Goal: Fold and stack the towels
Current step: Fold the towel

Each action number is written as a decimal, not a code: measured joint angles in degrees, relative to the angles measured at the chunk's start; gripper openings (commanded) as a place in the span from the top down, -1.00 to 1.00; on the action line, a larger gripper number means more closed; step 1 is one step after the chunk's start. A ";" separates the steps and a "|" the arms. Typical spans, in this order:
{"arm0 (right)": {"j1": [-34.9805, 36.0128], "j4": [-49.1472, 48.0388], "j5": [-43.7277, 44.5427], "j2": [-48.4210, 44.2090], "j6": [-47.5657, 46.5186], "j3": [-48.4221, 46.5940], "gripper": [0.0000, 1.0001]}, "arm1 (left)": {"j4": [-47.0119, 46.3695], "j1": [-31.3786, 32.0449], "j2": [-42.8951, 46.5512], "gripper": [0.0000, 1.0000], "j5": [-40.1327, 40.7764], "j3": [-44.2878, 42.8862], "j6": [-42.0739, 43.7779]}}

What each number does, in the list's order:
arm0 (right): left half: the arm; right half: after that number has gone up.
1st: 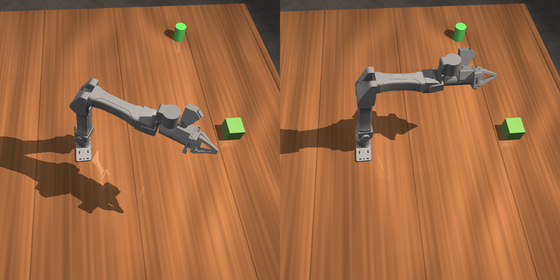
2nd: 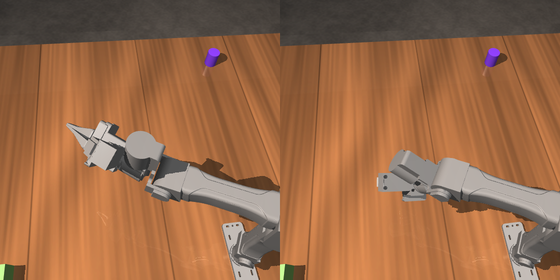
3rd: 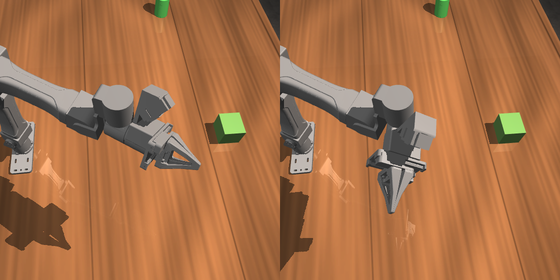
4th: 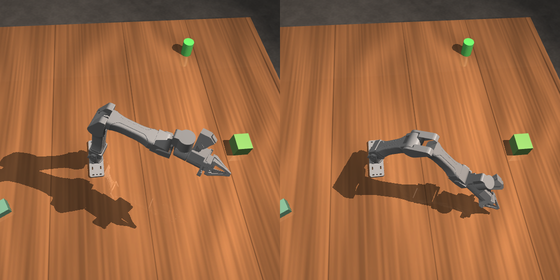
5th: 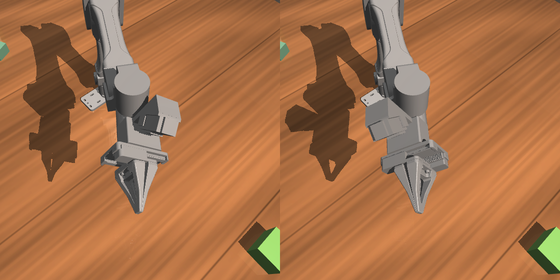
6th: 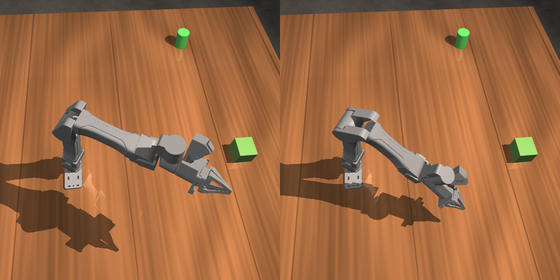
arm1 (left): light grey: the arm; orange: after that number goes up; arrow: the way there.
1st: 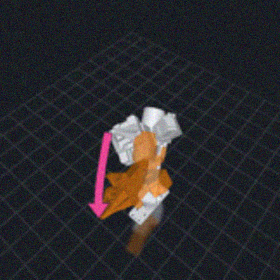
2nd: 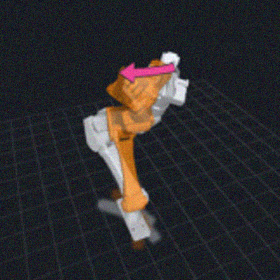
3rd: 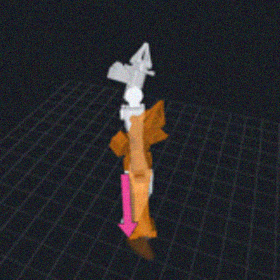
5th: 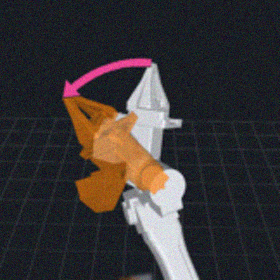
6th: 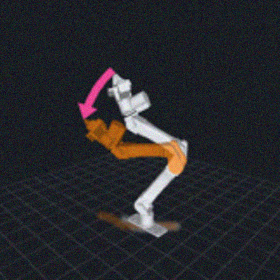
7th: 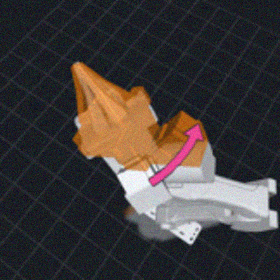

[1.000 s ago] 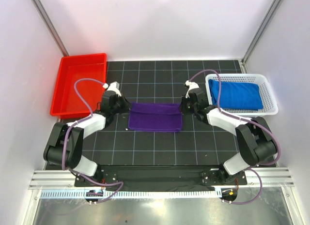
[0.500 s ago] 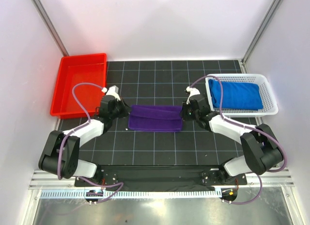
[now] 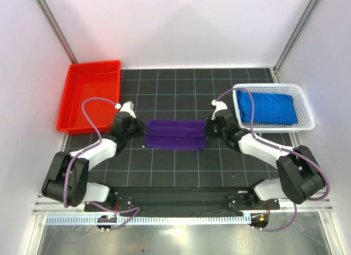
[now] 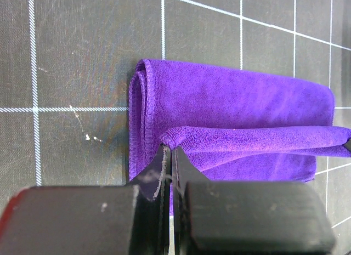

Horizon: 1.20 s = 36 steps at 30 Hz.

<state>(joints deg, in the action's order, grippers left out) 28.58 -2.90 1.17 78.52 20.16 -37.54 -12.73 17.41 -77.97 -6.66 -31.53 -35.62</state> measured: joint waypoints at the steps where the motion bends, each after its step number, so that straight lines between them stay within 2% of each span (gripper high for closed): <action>1: 0.04 0.00 0.00 -0.31 0.02 0.04 0.98 | 0.17 0.02 0.35 1.00 0.02 0.00 0.00; 12: 0.63 -0.04 -0.46 -1.38 1.42 1.92 0.95 | 0.59 0.11 2.21 0.96 -0.15 2.10 0.00; 14: 0.83 -0.07 -0.48 -1.38 1.66 2.21 0.76 | 0.59 0.11 2.19 0.88 -0.42 2.56 -0.04; 16: 0.98 -0.07 -0.68 -1.38 2.10 2.54 0.60 | 0.55 0.13 2.21 0.67 -0.50 2.99 -0.20; 17: 1.09 -0.02 -0.72 -1.38 2.32 2.62 0.43 | 0.55 0.13 2.21 0.62 -0.52 3.23 -0.31; 18: 1.25 0.09 -0.74 -1.38 2.58 2.69 0.37 | 0.61 0.13 2.23 0.48 -0.52 3.45 -0.39; 20: 1.42 0.39 -0.81 -1.49 2.62 2.75 0.22 | 0.76 0.11 2.47 0.35 -0.59 3.85 -0.55; 22: 1.46 1.27 -0.87 -2.14 2.67 2.82 0.17 | 1.05 0.13 3.32 0.29 -0.76 4.09 -1.03; 30: 1.75 6.25 -0.24 -8.96 2.73 2.27 0.10 | 3.17 1.01 11.74 0.29 -0.63 4.13 -1.51; 34: 2.14 8.79 1.55 -7.98 2.71 -1.25 0.11 | 5.44 2.71 10.64 0.29 0.96 1.14 -1.33; 36: 2.47 9.70 2.84 -5.64 2.71 -4.20 0.10 | 7.61 3.78 6.84 0.37 1.88 -3.61 -0.90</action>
<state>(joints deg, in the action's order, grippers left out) 31.05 6.81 4.01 72.88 22.87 -41.74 -5.13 21.19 -71.13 -4.78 -35.14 -36.51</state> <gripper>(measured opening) 0.447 0.341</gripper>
